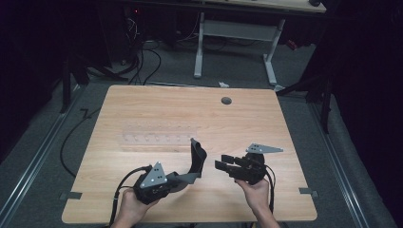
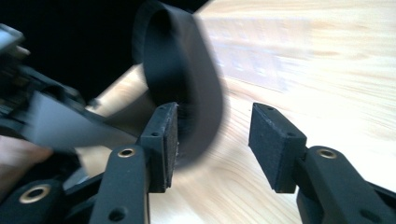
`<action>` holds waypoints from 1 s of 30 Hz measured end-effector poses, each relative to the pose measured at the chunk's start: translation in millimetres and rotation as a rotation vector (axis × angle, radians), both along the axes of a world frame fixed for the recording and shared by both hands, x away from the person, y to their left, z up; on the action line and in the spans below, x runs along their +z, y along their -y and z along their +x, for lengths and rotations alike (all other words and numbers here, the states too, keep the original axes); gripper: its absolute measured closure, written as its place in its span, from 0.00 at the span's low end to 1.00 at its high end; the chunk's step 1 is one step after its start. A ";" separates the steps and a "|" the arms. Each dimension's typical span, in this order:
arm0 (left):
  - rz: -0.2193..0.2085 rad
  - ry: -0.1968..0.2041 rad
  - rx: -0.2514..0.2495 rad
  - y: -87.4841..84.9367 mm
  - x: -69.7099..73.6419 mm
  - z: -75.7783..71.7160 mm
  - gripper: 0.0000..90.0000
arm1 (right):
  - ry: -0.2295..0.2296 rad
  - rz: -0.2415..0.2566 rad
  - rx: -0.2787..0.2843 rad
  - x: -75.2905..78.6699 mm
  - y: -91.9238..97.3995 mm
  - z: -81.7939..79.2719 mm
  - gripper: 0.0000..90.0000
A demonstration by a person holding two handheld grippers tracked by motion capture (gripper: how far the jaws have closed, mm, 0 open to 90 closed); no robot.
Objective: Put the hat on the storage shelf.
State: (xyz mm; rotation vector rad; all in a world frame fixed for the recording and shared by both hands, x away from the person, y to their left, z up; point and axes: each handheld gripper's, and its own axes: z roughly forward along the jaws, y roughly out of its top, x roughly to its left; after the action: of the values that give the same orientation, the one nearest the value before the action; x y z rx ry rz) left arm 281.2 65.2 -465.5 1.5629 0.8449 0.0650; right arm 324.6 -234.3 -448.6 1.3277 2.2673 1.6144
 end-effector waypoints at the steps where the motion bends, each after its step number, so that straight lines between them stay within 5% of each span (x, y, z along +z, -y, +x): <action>1: -0.031 -0.020 0.023 -5.7 1.9 3.0 0.96 | 0.000 -0.030 -0.022 -3.6 3.7 0.0 0.57; 11: -0.075 -0.035 0.084 -21.9 7.9 9.9 0.96 | -0.038 -0.265 -0.241 -57.8 31.1 8.3 0.50; 19: -0.115 -0.043 0.130 -34.7 14.3 15.9 0.95 | -0.010 -0.410 -0.353 -73.7 39.3 13.0 0.45; 22: -0.129 -0.052 0.149 -40.4 16.2 18.4 0.95 | 0.026 -0.530 -0.370 -79.6 34.8 13.4 0.43; 25: -0.137 -0.051 0.168 -45.8 18.1 20.3 0.95 | 0.045 -0.528 -0.375 -81.7 34.9 12.9 0.42; 30: -0.156 -0.049 0.202 -55.0 21.6 24.4 0.95 | 0.015 -0.499 -0.388 -82.3 39.8 16.2 0.39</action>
State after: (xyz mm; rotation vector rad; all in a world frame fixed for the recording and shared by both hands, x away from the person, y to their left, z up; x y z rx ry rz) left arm 305.6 120.1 -443.9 1.3347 1.0210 0.1045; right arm 340.8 -274.1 -530.9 1.4739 2.0397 0.8622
